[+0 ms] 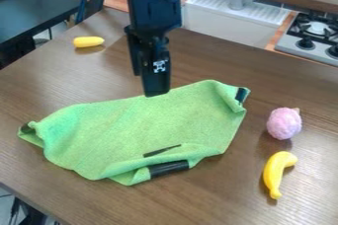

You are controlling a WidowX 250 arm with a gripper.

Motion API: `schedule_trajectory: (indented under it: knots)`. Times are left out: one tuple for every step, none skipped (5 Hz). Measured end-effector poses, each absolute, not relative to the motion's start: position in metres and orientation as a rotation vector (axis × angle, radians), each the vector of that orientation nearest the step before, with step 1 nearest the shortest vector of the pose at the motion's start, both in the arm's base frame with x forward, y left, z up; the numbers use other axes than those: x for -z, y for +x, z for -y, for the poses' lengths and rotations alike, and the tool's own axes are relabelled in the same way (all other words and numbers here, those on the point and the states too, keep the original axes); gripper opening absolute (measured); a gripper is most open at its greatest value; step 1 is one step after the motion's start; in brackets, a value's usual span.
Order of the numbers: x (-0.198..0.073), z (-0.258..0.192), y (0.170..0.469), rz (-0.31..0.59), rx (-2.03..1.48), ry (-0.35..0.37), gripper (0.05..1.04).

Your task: Unfold the cloth from bottom right to top left

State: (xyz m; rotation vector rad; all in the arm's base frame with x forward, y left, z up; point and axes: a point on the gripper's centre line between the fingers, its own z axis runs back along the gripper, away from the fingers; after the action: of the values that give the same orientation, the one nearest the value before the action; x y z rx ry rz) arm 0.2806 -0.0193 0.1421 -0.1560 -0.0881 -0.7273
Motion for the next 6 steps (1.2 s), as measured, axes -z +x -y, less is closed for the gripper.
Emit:
schedule_trajectory:
  knots:
    - [-0.133,0.020,0.280,0.058,0.726,-0.169,1.001]
    - [-0.130,0.019,0.280,0.051,0.735,-0.164,1.001]
    - [-0.118,0.021,0.280,0.023,0.753,-0.161,1.001]
    - [-0.111,0.022,0.281,0.011,0.774,-0.169,1.001]
    - [-0.101,0.032,0.279,-0.008,0.811,-0.152,1.001]
    - [-0.088,0.043,0.280,-0.033,0.840,-0.122,1.001]
